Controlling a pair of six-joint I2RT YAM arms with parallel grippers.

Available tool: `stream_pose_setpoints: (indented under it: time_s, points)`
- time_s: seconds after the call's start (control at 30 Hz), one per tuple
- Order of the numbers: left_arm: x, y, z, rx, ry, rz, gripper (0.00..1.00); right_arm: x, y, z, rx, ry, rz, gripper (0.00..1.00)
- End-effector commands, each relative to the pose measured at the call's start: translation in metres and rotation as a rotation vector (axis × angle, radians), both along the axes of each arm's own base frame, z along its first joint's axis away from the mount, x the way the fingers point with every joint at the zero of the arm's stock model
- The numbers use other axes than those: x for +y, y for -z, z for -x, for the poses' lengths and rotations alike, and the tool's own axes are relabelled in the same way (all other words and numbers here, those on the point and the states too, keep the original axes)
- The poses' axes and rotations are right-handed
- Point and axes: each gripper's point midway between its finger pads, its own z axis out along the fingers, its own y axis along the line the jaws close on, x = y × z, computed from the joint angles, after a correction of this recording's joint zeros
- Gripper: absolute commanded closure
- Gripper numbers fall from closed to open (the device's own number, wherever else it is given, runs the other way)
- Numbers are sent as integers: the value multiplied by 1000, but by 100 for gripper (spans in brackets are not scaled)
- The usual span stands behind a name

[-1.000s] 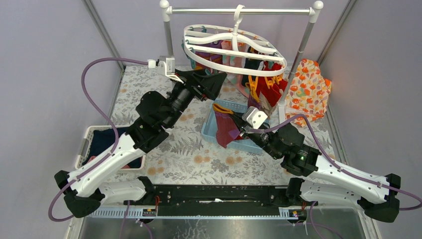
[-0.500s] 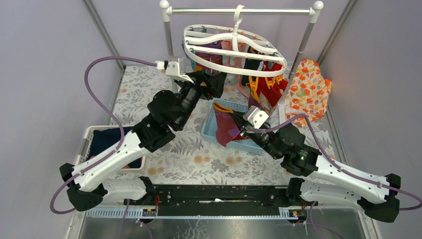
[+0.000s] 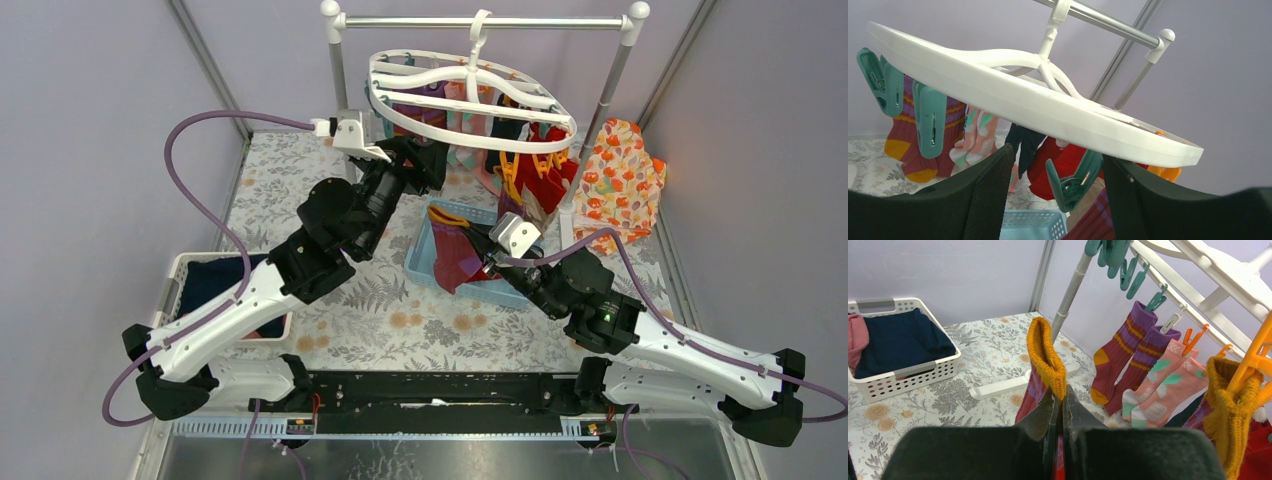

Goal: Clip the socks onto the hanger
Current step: Open the clamp at the hanger.

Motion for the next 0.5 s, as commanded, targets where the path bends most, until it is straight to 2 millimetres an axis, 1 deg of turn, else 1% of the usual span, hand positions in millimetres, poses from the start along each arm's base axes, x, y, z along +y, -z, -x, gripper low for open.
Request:
stream_pose_setpoints:
  time_s: [0.0,0.07,0.3,0.37,0.47]
  points:
    - [10,-17,3,-26,-35,18,34,-8,-25,-2,-27,25,-87,100]
    - [11,-18,4,-29,-35,22,38,-7,-26,-2,-28,25,-86,100]
    - [14,-19,6,-31,-31,27,62,-5,-25,-6,-27,38,-87,100]
    - [14,-19,7,-31,-29,29,66,-6,-27,-8,-26,52,-93,100]
    - [14,-20,8,-33,-21,36,68,-4,-27,-13,-23,77,-85,100]
